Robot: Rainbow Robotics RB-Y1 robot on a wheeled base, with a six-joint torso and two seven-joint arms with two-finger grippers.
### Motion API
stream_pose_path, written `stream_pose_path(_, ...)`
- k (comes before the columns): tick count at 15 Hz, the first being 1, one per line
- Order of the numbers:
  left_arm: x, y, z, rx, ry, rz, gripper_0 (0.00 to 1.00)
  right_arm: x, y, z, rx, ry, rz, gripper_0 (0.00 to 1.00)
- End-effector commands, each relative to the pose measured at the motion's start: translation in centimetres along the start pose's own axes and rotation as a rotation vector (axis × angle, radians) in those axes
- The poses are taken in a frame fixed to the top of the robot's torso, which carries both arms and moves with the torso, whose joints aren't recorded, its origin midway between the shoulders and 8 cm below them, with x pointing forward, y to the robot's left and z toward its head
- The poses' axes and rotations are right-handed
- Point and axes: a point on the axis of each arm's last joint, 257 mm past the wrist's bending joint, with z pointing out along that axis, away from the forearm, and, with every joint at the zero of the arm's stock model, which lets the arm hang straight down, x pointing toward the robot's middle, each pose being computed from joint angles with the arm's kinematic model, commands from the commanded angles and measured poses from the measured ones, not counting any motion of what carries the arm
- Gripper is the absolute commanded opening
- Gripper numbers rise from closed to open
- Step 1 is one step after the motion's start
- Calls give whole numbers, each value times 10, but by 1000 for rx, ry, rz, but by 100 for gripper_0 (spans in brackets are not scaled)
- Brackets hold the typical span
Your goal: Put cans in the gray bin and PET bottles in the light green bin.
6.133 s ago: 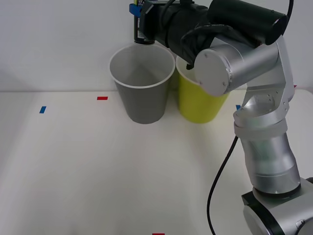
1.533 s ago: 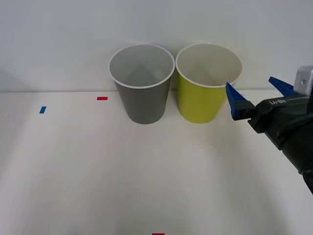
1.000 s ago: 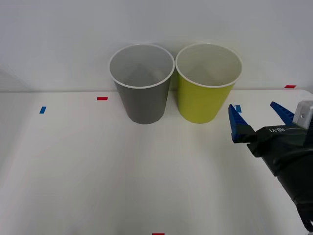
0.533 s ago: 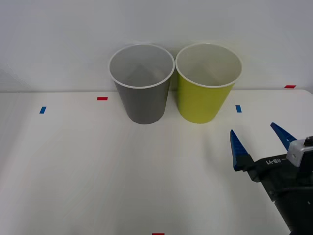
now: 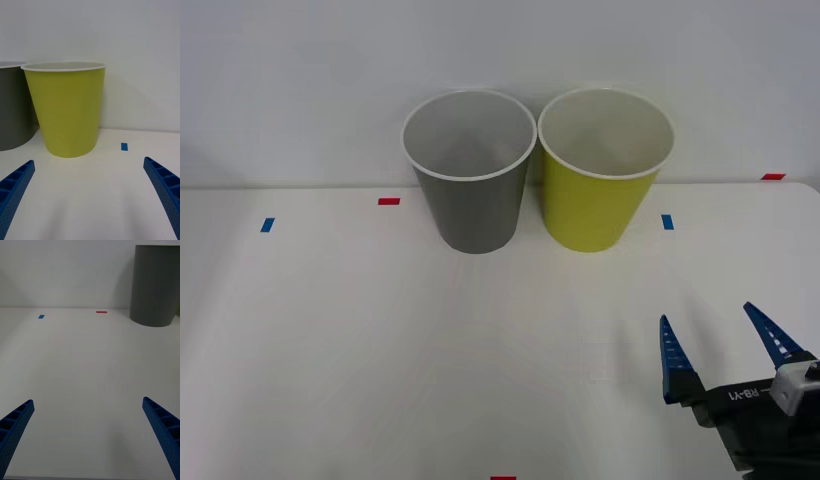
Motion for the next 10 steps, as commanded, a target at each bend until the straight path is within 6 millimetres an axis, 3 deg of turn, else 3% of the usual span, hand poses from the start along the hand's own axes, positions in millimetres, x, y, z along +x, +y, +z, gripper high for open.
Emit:
stream_pose_path(1, 0, 0, 0, 0, 0, 0, 100, 14, -2, -30, 19, 10, -20, 100)
stream_pose_path(5, 0, 0, 0, 0, 0, 0, 100, 29, -7, -75, 55, 26, -49, 100)
stream_pose_path(7, 0, 0, 0, 0, 0, 0, 100, 48, -5, -94, 63, 49, -39, 100)
stream_pose_path(10, 0, 0, 0, 0, 0, 0, 100, 64, -1, -111, 70, 80, -9, 100)
